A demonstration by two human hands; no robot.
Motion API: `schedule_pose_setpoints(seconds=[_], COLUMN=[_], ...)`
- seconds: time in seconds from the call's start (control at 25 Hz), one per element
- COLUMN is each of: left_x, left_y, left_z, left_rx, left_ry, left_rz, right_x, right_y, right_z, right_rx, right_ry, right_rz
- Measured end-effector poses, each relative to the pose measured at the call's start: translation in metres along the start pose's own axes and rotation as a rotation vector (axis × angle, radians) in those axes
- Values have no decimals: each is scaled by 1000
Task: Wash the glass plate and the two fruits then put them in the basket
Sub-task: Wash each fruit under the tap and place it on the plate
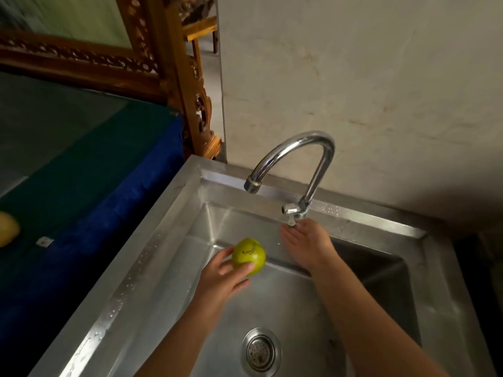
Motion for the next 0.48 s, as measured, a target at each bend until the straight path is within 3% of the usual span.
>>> schedule_pose_setpoints(seconds=[0.12, 0.24, 0.36, 0.48], left_x=[1, 1, 2, 1], left_y=[-1, -6, -7, -8], left_z=[6, 12, 18, 24], left_rx=[30, 34, 39, 62], left_ry=[-4, 27, 41, 53], left_rz=[32, -24, -70, -76], right_x=[11, 37, 48, 16], right_y=[16, 50, 54, 9], right_z=[-8, -19, -27, -25], right_rx=[55, -41, -98, -25], right_ry=[53, 202, 114, 24], right_rz=[-68, -125, -316, -380])
Point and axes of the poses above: each hand's wrist, its own z-axis towards the middle knuckle, its own x-axis out of the palm, y = z × x, the point moved 3 cm from there along z, towards the middle knuckle
